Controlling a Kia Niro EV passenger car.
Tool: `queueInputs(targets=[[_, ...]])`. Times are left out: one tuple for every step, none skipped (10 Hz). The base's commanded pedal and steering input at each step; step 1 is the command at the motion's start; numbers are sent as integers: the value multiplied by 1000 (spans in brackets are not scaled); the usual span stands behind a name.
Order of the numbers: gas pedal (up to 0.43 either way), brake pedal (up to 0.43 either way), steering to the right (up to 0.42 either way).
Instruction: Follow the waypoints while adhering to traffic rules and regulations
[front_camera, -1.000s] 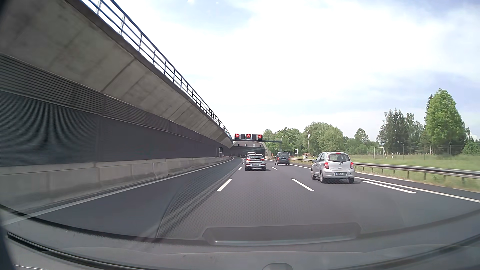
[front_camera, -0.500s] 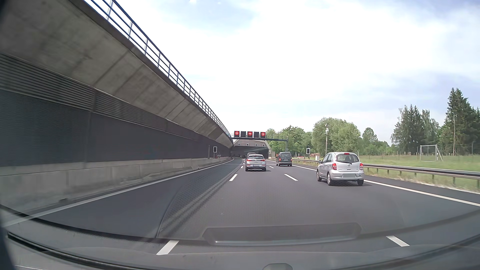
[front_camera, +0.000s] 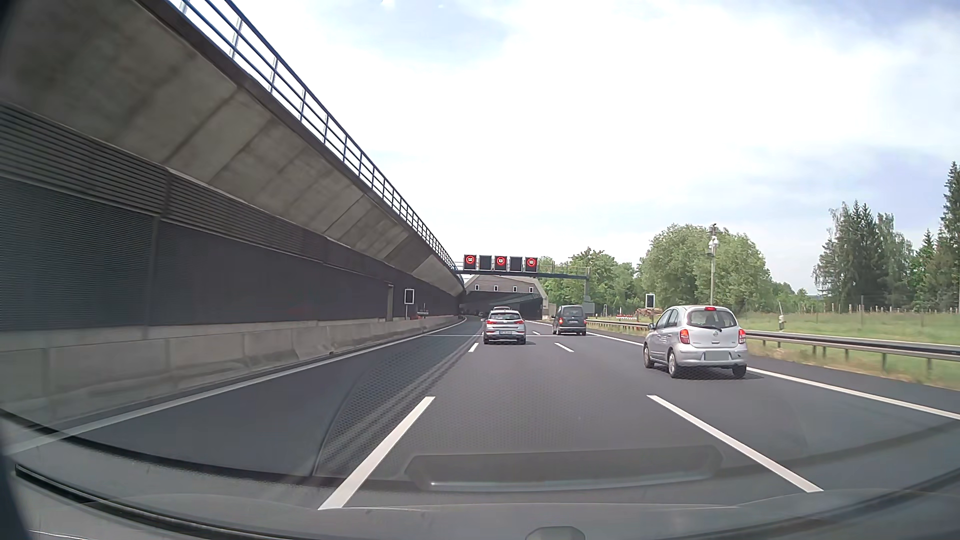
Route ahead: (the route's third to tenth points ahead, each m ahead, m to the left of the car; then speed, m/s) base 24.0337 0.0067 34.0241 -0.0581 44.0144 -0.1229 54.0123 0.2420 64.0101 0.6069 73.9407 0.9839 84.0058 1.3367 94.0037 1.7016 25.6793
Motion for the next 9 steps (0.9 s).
queueInputs(targets=[[118,0,0],[177,0,0],[177,0,-1],[177,0,-1],[169,0,-2],[138,0,-3],[130,0,-4],[130,0,-5],[138,0,-5]])
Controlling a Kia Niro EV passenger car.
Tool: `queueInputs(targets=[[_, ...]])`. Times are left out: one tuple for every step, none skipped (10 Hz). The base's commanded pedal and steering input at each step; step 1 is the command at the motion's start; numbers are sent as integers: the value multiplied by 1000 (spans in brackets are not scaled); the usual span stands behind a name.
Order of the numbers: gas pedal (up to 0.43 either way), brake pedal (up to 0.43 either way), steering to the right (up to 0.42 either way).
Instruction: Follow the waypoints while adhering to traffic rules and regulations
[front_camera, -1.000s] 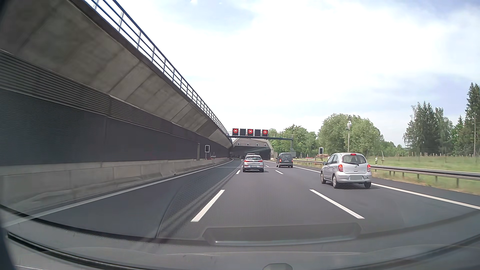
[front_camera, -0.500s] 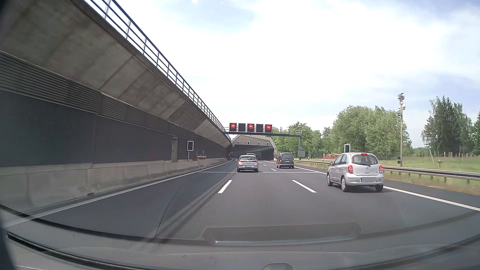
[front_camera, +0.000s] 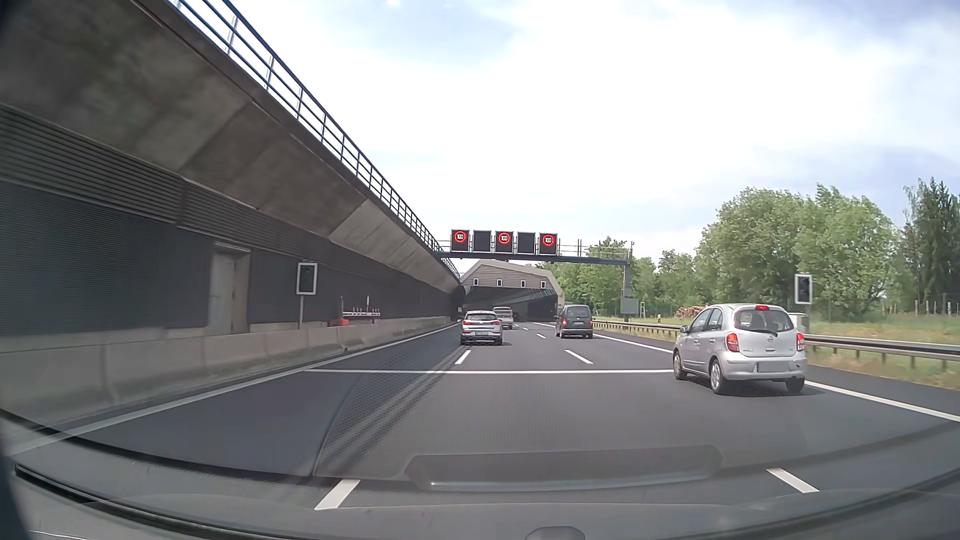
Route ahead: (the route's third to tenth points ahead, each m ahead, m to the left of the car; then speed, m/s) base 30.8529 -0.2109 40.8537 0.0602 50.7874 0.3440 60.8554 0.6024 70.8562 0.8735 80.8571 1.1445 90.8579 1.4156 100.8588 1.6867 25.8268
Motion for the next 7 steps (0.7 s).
queueInputs(targets=[[138,0,-4],[138,0,-4],[138,0,-4],[157,0,-4],[189,0,-3],[189,0,-3],[189,0,-3]])
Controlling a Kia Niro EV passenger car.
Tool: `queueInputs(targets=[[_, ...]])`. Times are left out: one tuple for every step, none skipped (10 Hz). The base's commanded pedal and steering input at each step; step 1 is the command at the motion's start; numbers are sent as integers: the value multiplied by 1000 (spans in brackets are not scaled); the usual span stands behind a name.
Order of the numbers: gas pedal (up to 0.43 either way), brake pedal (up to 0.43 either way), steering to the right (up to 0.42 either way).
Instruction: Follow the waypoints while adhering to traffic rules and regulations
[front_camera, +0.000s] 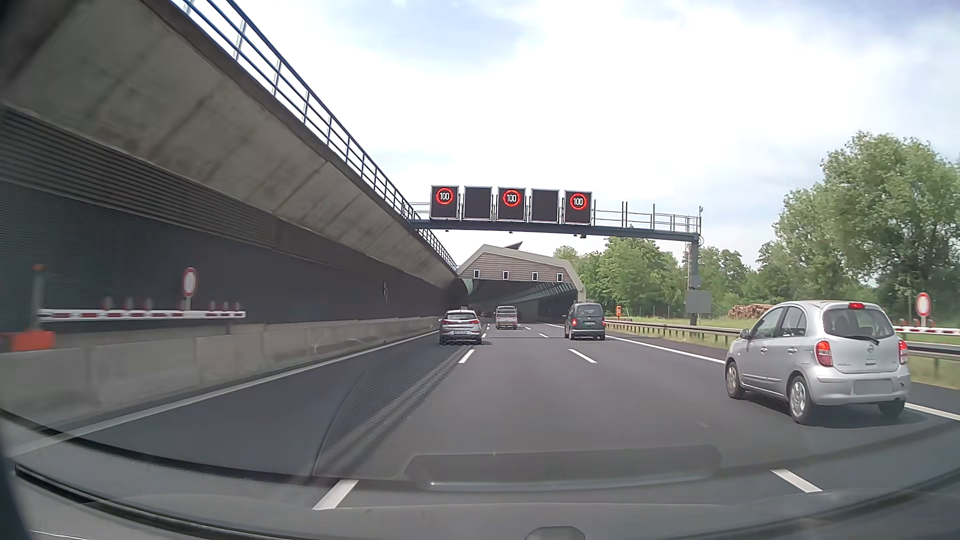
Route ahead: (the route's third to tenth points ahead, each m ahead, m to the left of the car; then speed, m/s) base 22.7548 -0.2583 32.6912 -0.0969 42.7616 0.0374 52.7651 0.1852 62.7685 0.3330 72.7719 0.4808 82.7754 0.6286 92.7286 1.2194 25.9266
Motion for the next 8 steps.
queueInputs(targets=[[197,0,-2],[197,0,-3],[189,0,-2],[177,0,-2],[138,0,-2],[110,0,-2],[67,0,-2],[0,0,-2]])
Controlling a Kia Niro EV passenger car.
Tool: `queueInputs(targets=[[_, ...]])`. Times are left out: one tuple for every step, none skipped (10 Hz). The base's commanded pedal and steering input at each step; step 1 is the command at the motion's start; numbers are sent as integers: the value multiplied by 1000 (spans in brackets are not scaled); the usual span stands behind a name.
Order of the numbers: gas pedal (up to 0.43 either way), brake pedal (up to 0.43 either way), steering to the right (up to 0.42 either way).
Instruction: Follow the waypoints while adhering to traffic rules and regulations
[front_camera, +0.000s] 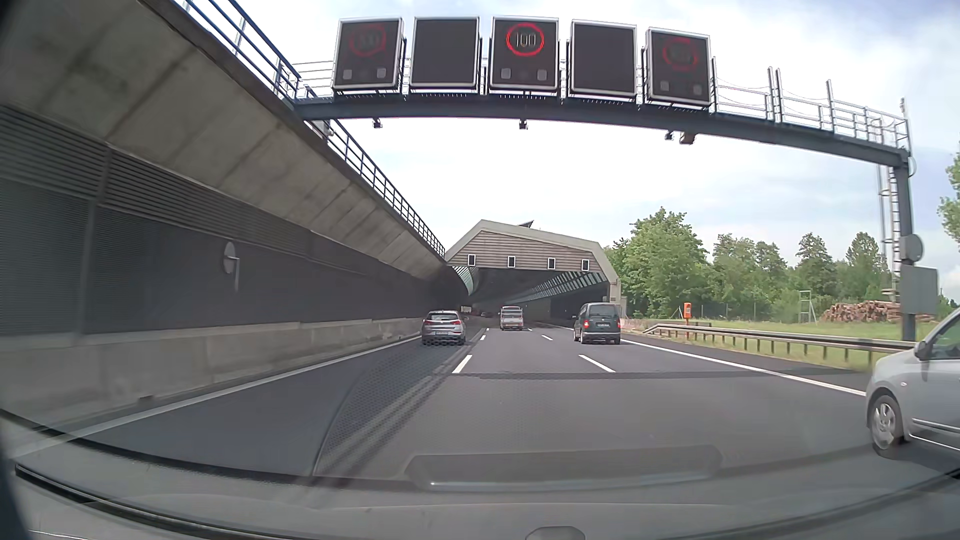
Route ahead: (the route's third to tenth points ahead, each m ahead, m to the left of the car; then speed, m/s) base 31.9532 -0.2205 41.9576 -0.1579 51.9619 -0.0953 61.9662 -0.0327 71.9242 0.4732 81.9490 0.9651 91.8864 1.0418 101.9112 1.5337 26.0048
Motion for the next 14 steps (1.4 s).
queueInputs(targets=[[0,0,-1],[0,0,0],[8,0,-1],[169,0,0],[189,0,0],[197,0,0],[197,0,0],[197,0,0],[197,0,0],[197,0,-1],[197,0,-1],[189,0,-1],[157,0,-1],[138,0,-2]])
